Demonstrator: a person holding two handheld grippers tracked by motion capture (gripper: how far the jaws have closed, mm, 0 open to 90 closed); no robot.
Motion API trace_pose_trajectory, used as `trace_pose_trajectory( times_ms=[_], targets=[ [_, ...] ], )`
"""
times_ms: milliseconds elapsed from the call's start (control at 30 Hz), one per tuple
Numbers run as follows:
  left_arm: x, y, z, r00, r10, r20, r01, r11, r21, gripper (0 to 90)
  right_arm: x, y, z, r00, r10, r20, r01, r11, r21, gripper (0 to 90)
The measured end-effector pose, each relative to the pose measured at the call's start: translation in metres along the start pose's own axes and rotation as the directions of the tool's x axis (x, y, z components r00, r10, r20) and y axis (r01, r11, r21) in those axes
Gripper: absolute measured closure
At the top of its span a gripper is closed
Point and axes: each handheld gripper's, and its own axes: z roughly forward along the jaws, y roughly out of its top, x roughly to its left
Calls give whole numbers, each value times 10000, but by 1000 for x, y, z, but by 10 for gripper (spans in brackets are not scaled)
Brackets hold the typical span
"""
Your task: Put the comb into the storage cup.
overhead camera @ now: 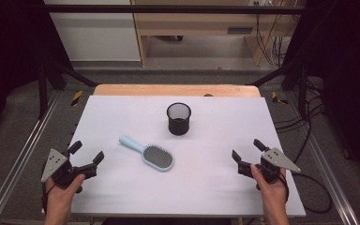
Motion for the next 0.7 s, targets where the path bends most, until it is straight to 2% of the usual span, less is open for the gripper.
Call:
trace_pose_trajectory(
  times_ms=[167, 267, 300, 400, 500, 533, 567, 633, 667, 700],
  targets=[
    [1, 0, 0, 9999, -159, -27, 159, 9999, 16, 72, -1, 0, -1, 10000, 7, 62, -7, 10000, 39, 76],
    [1, 1, -1, 9995, -323, -64, 323, 9995, 0, 121, -2, 0, -1, 9999, -28, 108, 27, 10000, 82, 74],
    [0, 1, 0, 9991, -400, 114, 399, 9992, 91, 157, -2, 0, -1, 9999, -36, 121, 35, 10000, 80, 74],
    [-3, 2, 1, 9989, -282, 381, 270, 9992, 304, 282, -2, -1, 0, 9999, -32, 151, 31, 9999, 127, 74],
    [-6, 2, 5, 9982, -138, 590, 104, 9983, 578, 471, -1, -1, 0, 9999, -43, 145, 41, 9999, 165, 74],
    [-9, 3, 10, 9967, 62, 815, -135, 9960, 886, 562, -1, -2, 1, 9999, -59, 143, 56, 9998, 181, 73],
    [-11, 4, 13, 9962, 46, 871, -133, 9949, 1004, 584, -1, -2, 1, 9999, -41, 138, 38, 9998, 199, 73],
    [-13, 6, 20, 9933, 38, 1155, -184, 9920, 1250, 695, 0, -2, 2, 9999, -58, 126, 55, 9996, 271, 72],
    [-13, 6, 20, 9933, 38, 1155, -184, 9920, 1250, 727, 0, -2, 2, 9999, -108, 117, 105, 9996, 279, 72],
    [-14, 6, 30, 9904, 80, 1381, -303, 9867, 1598, 771, 1, -2, 3, 9999, -114, 106, 111, 9995, 291, 72]
  ],
)
